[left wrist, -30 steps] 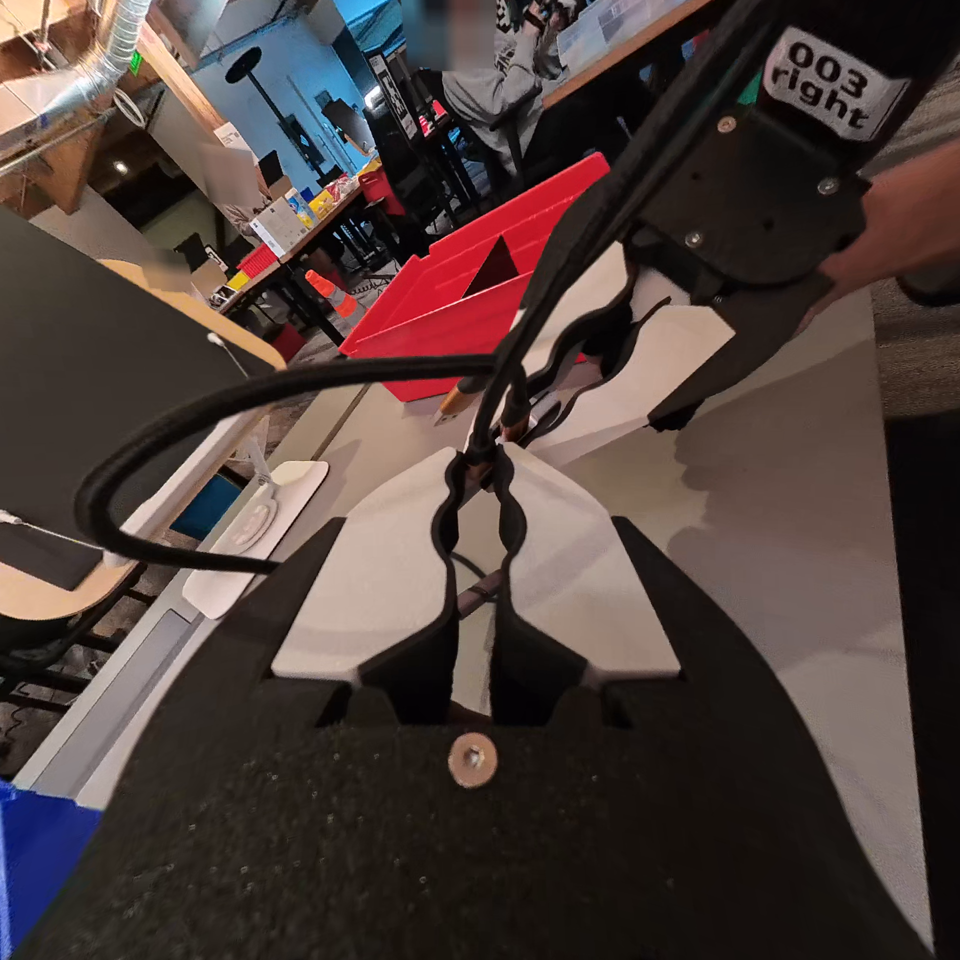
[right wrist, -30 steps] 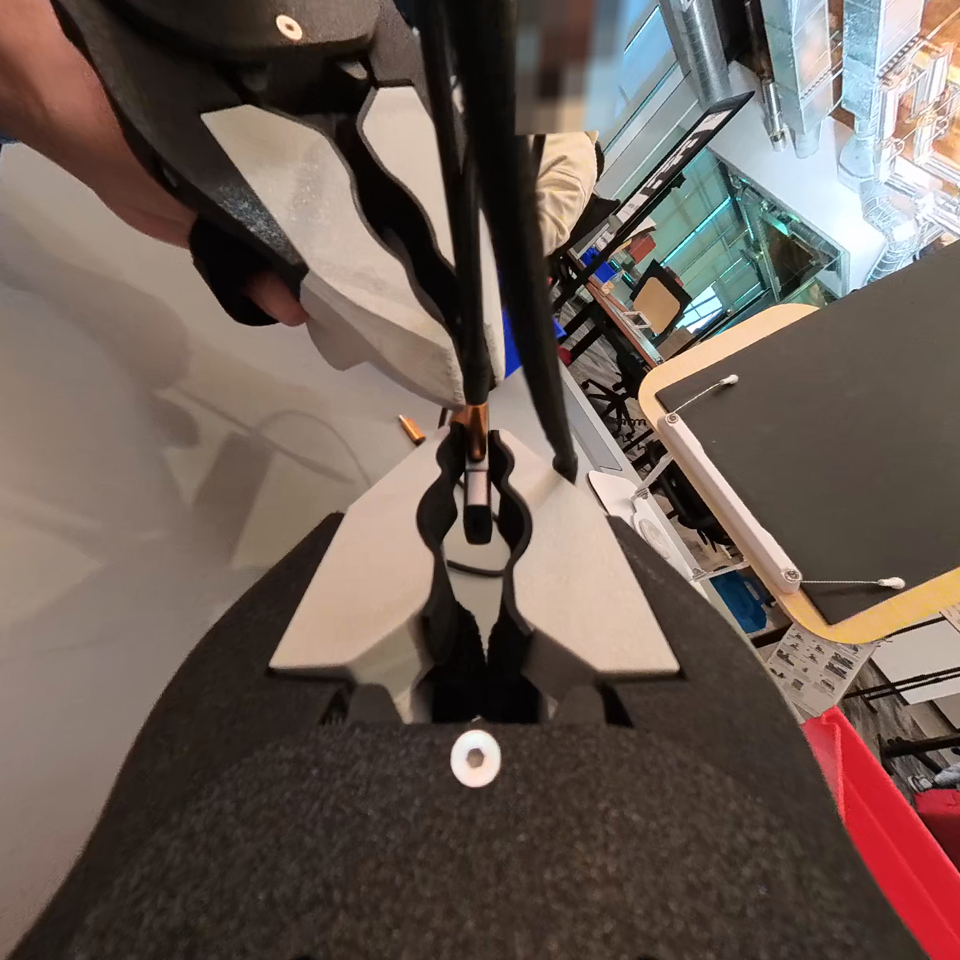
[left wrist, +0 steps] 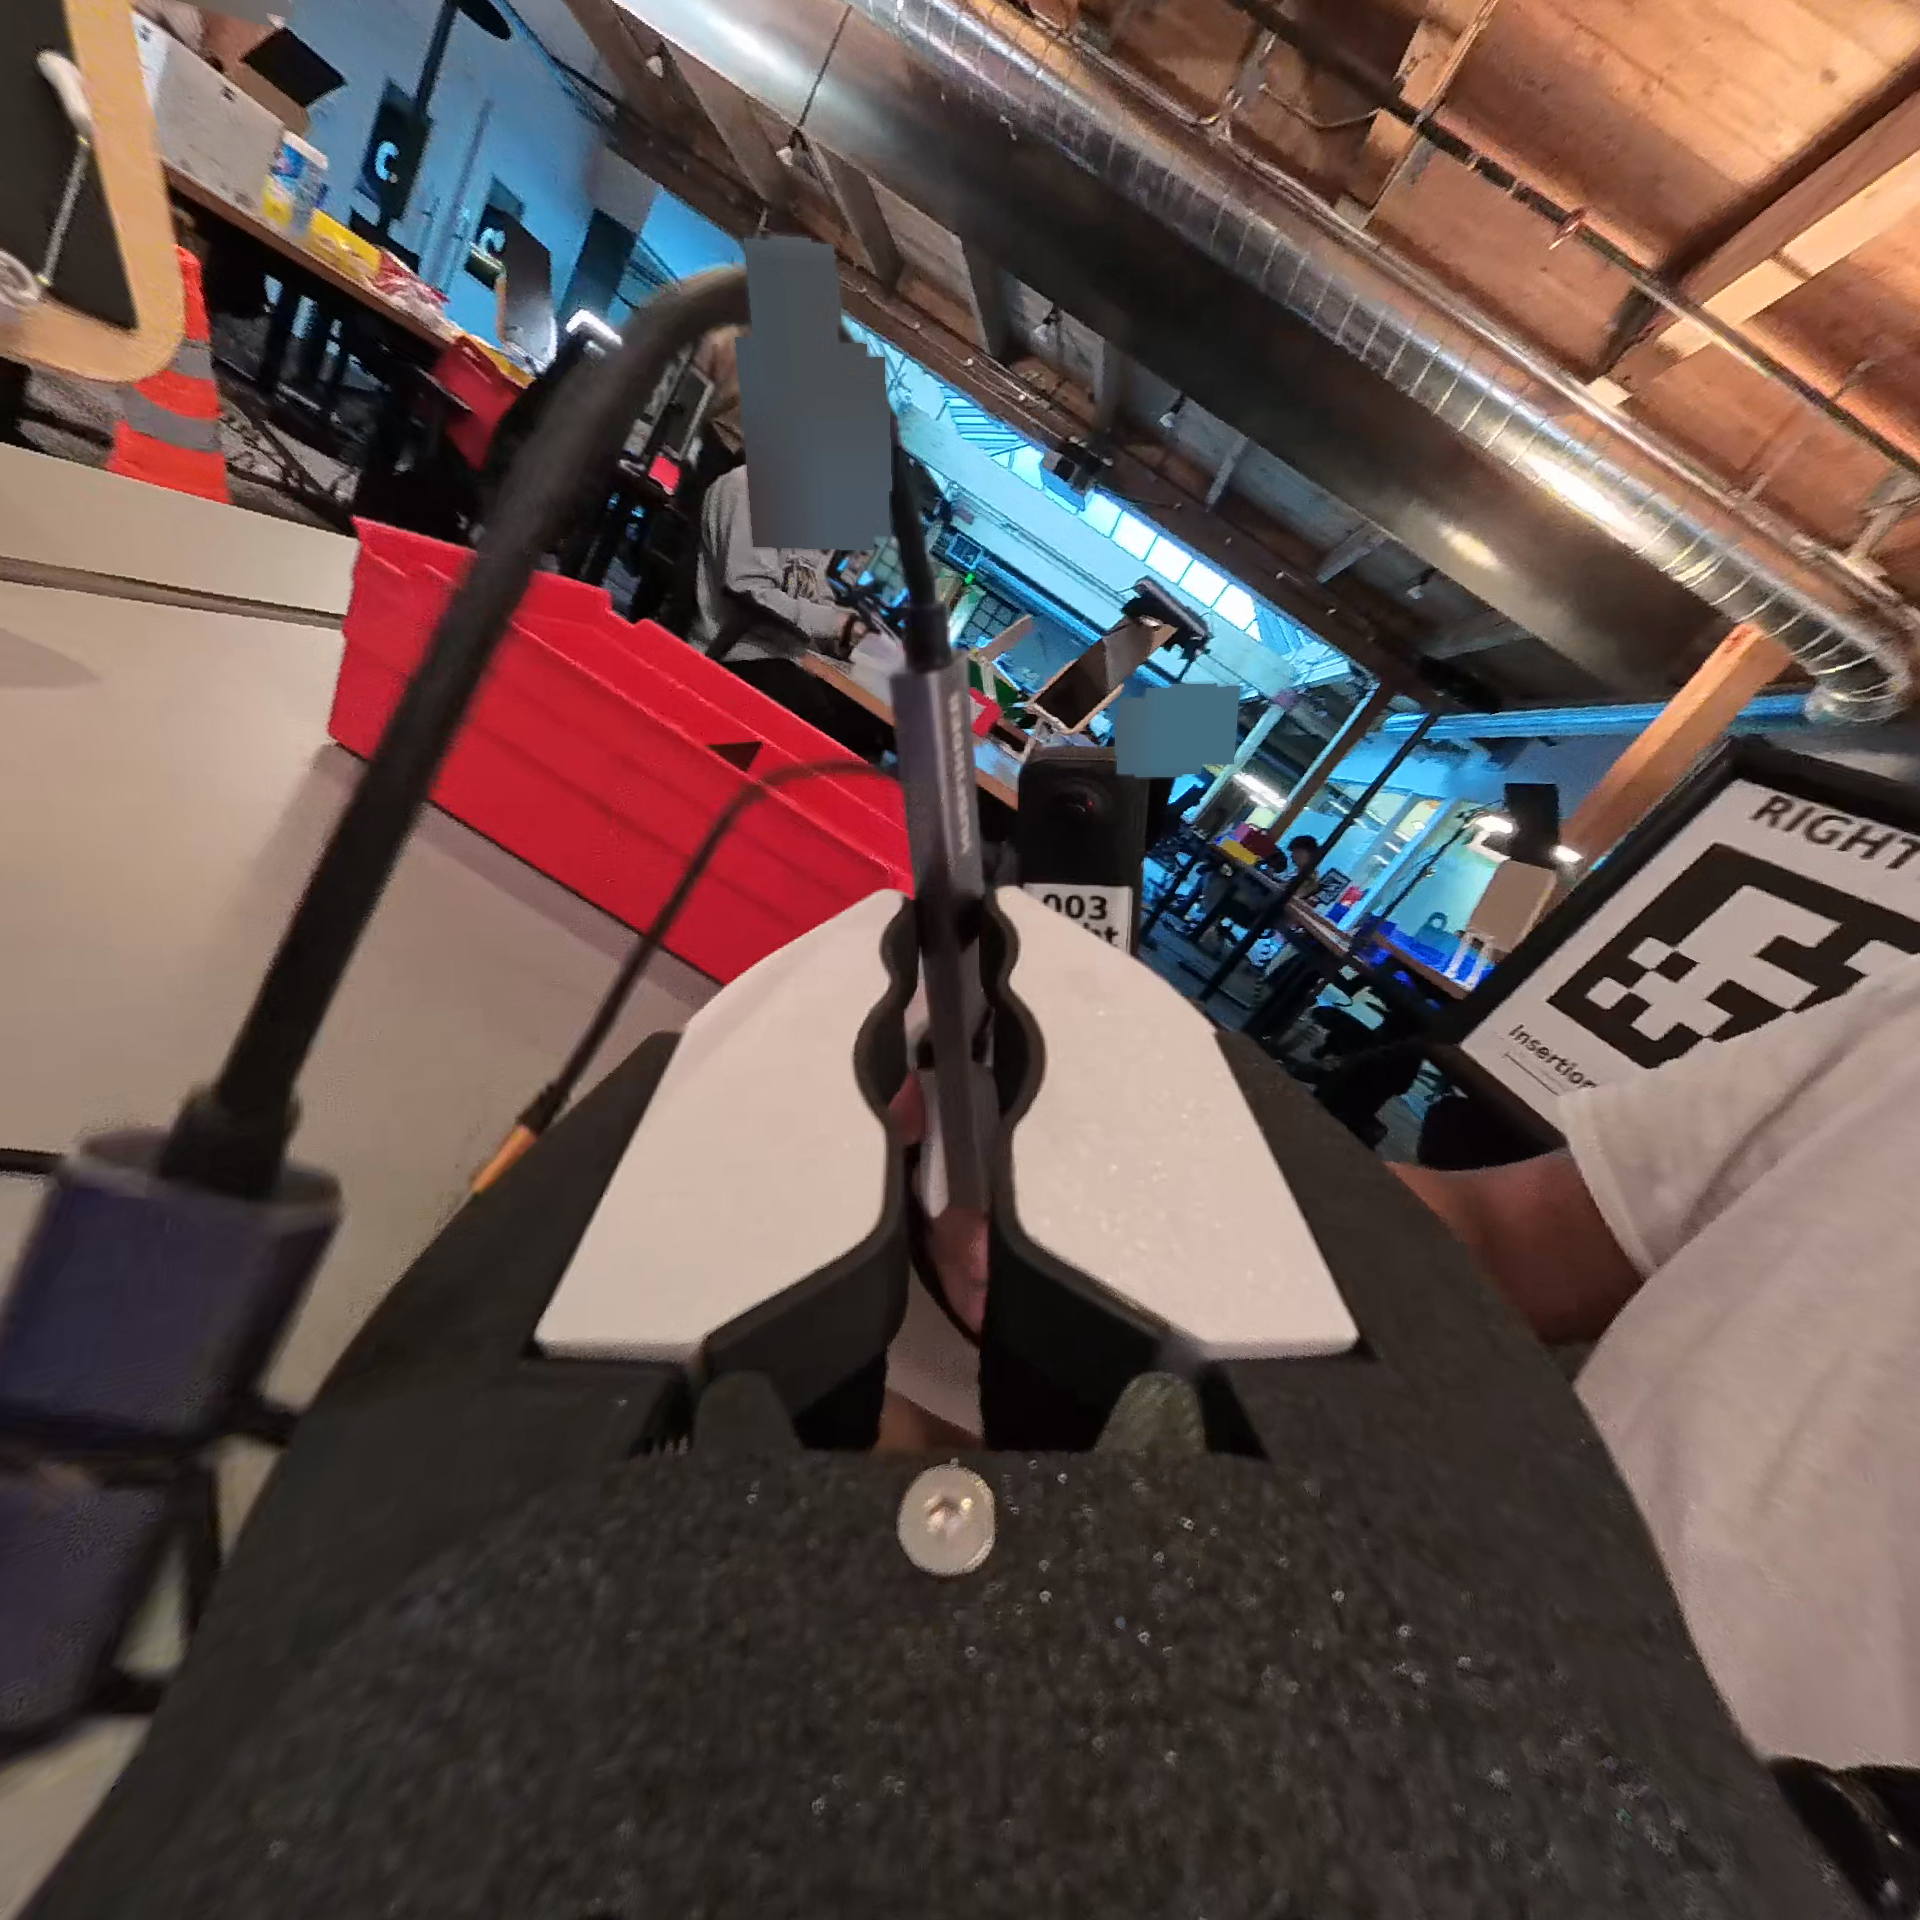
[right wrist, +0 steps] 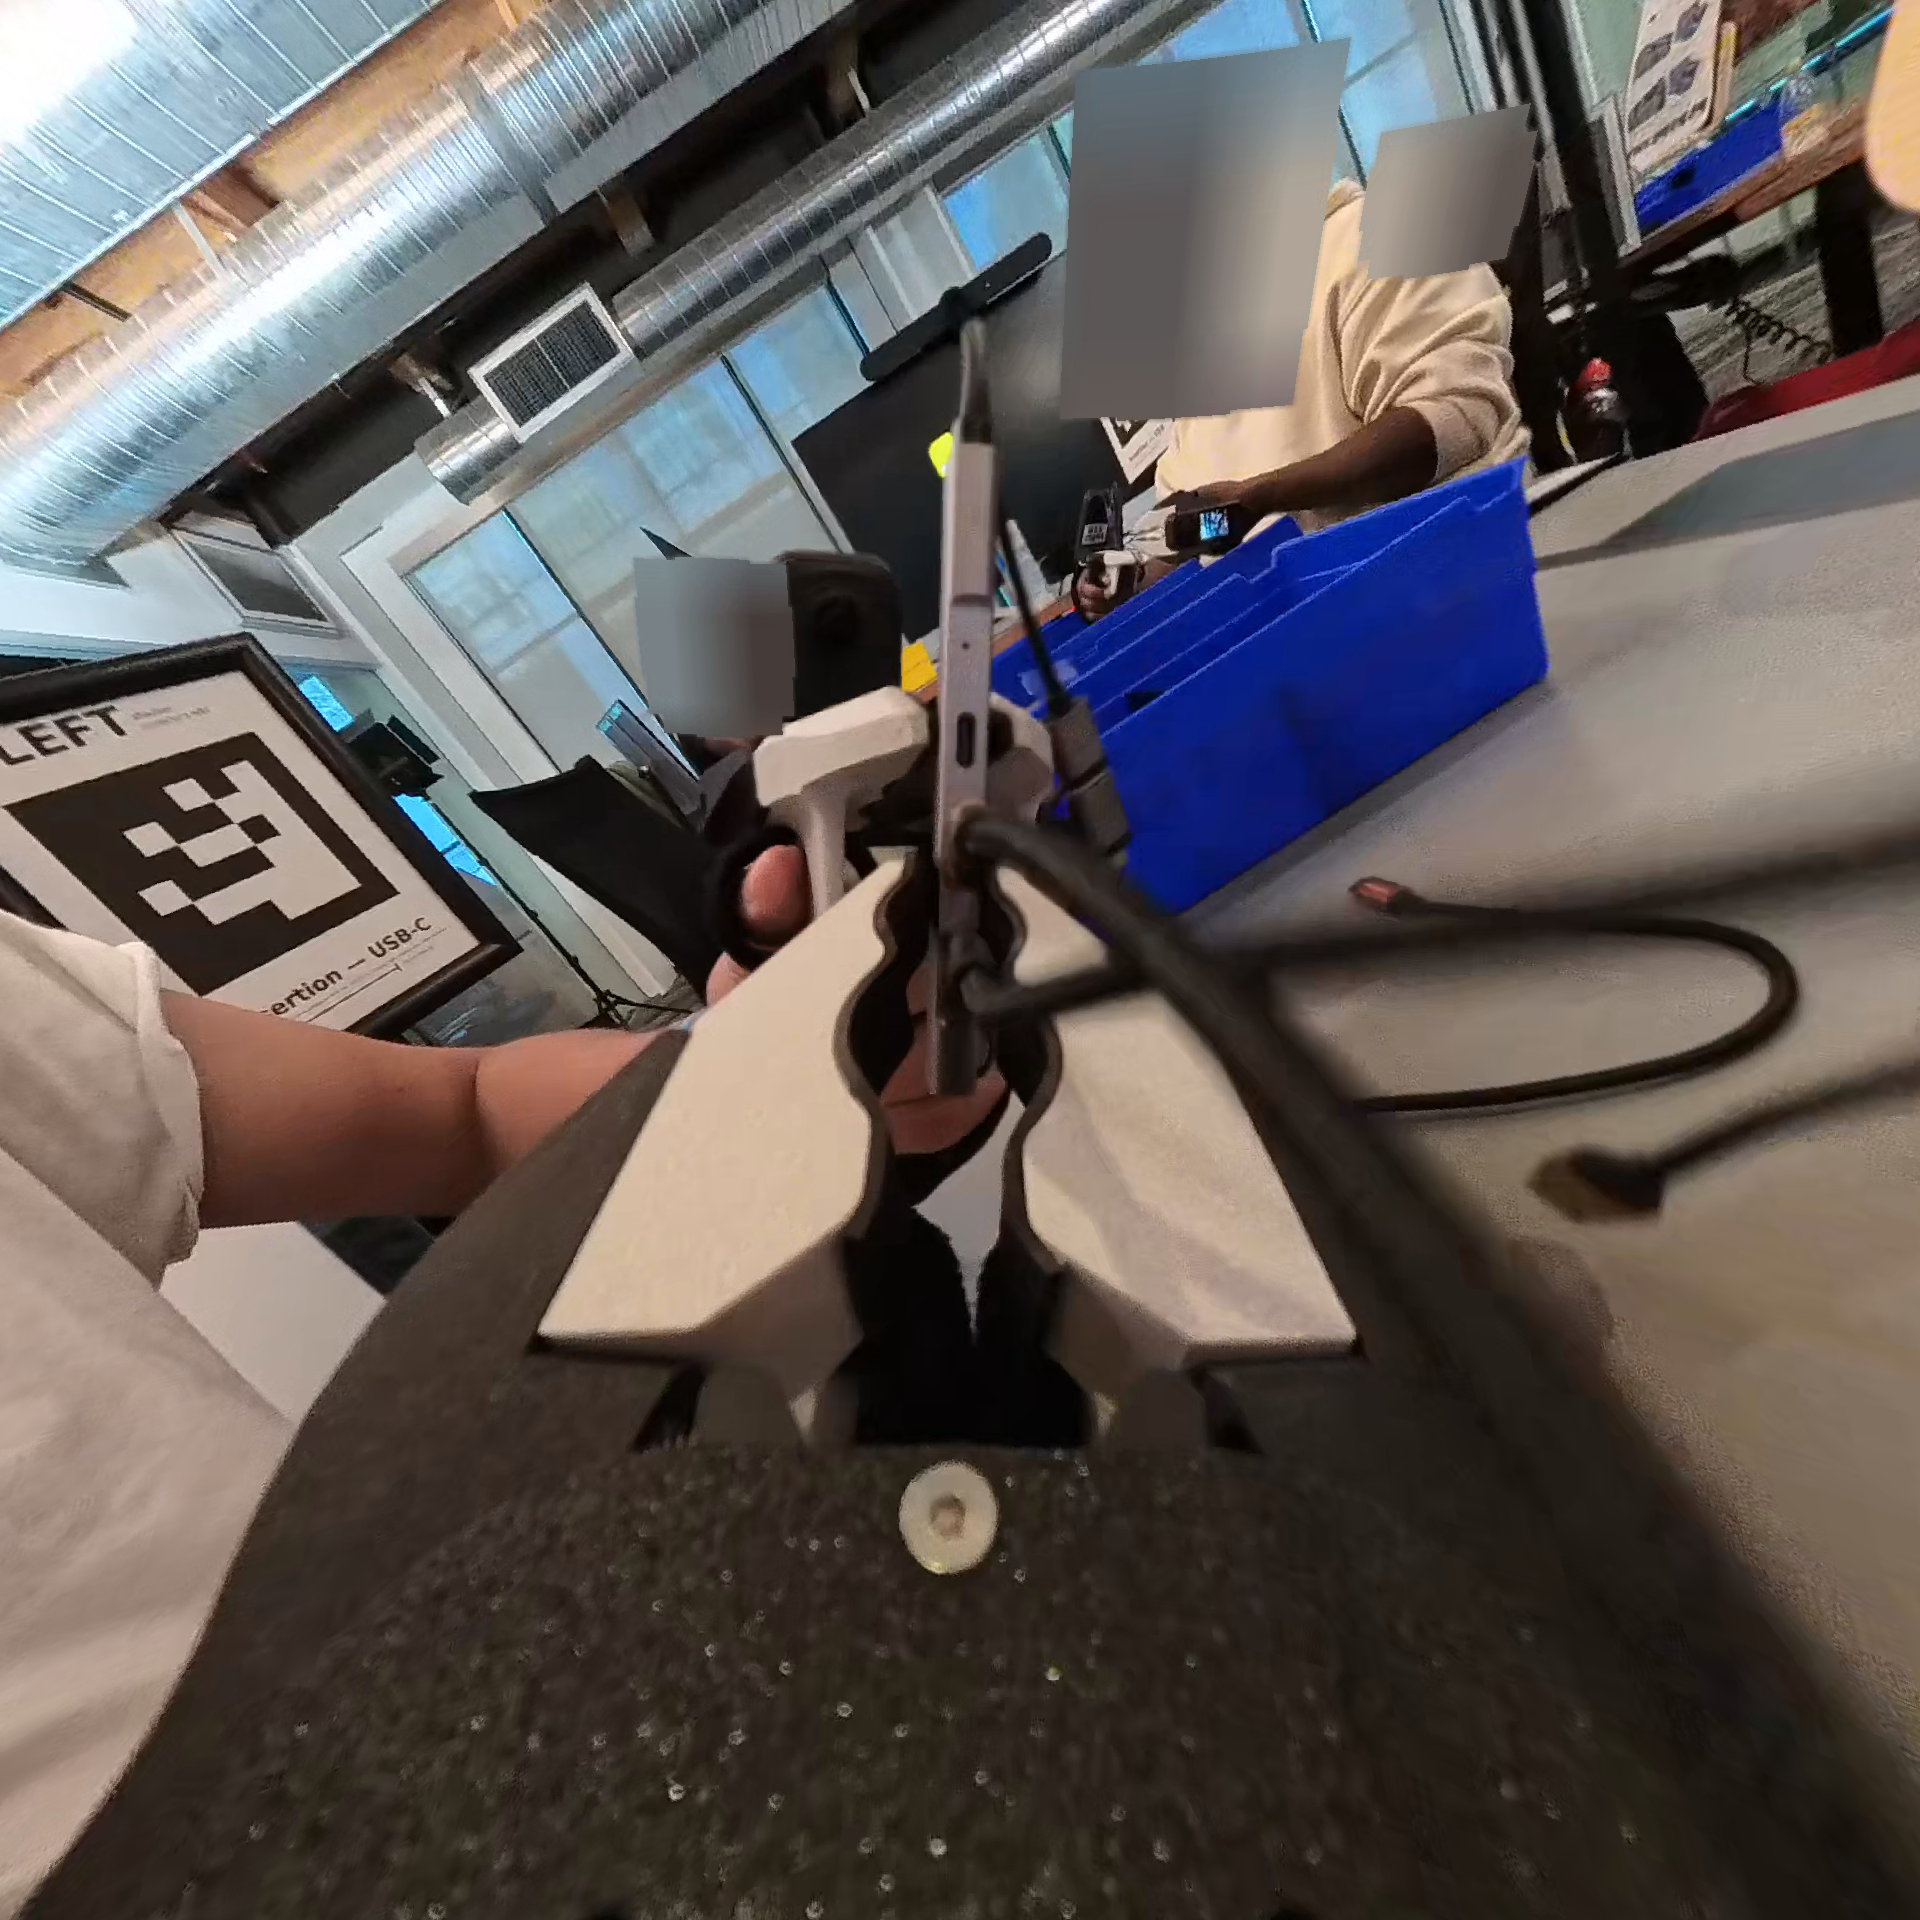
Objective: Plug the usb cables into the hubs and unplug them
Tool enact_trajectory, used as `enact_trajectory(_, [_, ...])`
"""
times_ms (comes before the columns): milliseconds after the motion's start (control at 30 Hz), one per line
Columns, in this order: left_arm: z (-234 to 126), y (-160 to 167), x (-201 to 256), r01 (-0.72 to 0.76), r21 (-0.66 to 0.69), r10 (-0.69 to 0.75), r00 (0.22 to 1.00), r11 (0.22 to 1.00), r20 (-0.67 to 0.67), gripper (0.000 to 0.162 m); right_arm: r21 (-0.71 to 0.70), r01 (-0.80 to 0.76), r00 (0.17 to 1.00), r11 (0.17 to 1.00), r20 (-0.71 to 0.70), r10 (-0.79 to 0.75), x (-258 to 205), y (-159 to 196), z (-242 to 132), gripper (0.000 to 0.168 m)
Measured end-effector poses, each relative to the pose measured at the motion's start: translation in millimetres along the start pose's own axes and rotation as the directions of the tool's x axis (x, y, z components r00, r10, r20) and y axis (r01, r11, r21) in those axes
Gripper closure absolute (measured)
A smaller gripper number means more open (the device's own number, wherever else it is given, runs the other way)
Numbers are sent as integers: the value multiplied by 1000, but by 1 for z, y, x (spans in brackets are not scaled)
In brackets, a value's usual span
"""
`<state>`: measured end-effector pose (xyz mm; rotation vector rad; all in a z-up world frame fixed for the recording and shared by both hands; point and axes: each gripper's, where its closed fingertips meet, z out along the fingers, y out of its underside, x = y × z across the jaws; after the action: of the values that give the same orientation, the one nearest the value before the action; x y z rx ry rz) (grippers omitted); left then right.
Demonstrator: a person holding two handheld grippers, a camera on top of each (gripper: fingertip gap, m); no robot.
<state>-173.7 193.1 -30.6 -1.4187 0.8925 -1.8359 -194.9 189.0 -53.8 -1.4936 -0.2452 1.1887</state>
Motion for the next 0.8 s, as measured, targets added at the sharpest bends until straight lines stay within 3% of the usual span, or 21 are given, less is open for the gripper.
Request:
enact_trajectory(267, [3, 17, 6, -25, -127, 15, 997, 992, -76, 151, -28, -23, 999, 999, 29, 24, -5, 1, 3, 161])
enact_trajectory(467, [-1, 28, 1, -12, -181, -4, 996, 983, -88, 153, -156, 36, 999, 987, 24, -33, -1, 15, -1, 158])
enact_trajectory(567, [-4, 13, -10, 7, -157, -17, 998, 988, -64, 153, -317, 138, 989, 938, -4, -147, 7, 37, -12, 143])
enact_trajectory(667, [-8, 15, -26, -105, -242, 96, 994, 965, -50, 153, -485, 296, 954, 823, 110, -278, -9, 57, -33, 140])
enact_trajectory(733, [-5, 26, -32, -217, -305, 198, 976, 927, -92, 154, -462, 376, 927, 803, 189, -325, -31, 44, -42, 138])
enact_trajectory(800, [0, 36, -30, -327, -311, 282, 942, 893, -180, 154, -365, 434, 897, 824, 92, -432, -22, 8, -46, 138])
